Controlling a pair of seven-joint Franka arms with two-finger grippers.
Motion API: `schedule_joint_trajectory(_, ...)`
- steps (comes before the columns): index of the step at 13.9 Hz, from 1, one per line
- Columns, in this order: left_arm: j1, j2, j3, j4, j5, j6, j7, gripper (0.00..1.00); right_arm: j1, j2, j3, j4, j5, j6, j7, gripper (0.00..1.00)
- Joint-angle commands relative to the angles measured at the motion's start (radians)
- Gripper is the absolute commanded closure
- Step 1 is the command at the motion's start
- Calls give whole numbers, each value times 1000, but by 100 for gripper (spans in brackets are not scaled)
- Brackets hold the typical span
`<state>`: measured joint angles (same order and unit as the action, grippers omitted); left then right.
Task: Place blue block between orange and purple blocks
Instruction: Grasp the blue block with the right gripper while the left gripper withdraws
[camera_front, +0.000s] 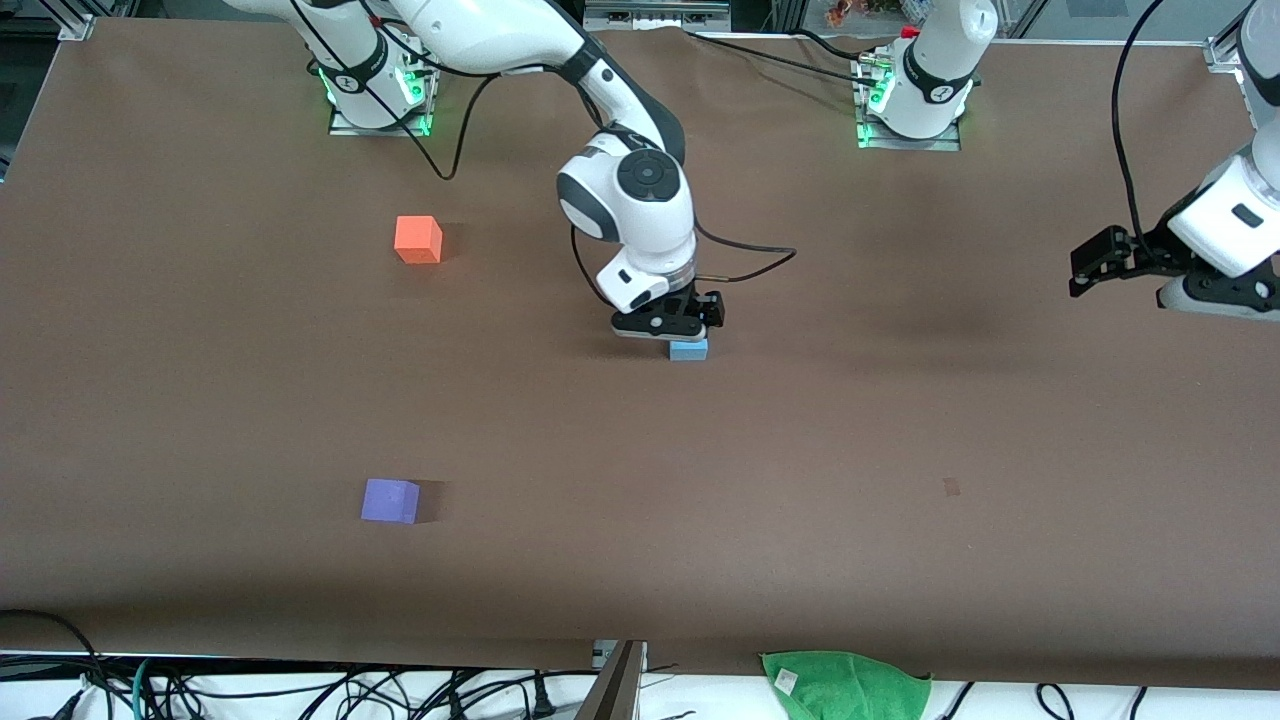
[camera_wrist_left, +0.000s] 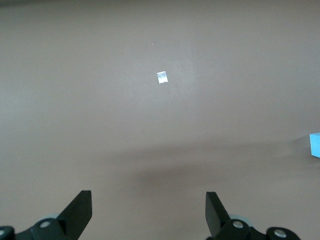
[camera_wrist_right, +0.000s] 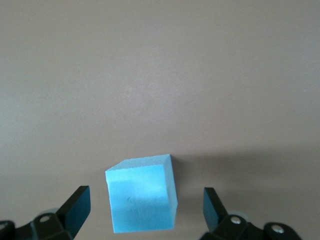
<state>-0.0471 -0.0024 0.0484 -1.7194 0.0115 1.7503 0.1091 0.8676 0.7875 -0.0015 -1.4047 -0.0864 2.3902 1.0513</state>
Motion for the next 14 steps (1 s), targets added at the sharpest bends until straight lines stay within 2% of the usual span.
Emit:
schedule_joint_trajectory(1, -11, -33, 16, 0, -19, -11, 20, 0, 27, 67, -14, 67, -58, 6, 27, 0)
schedule_joint_trajectory(5, 18, -25, 21, 6, -33, 4, 21, 0, 34, 93, -15, 79, -78, 15, 33, 0)
schedule_joint_trajectory(10, 21, -4, 22, 70, -62, 0, -12, 0, 53, 125, -15, 90, -94, 17, 32, 0)
schedule_joint_trajectory(14, 18, 4, 19, 124, -48, -83, -22, 0, 59, 139, -15, 89, -101, 29, 21, 0)
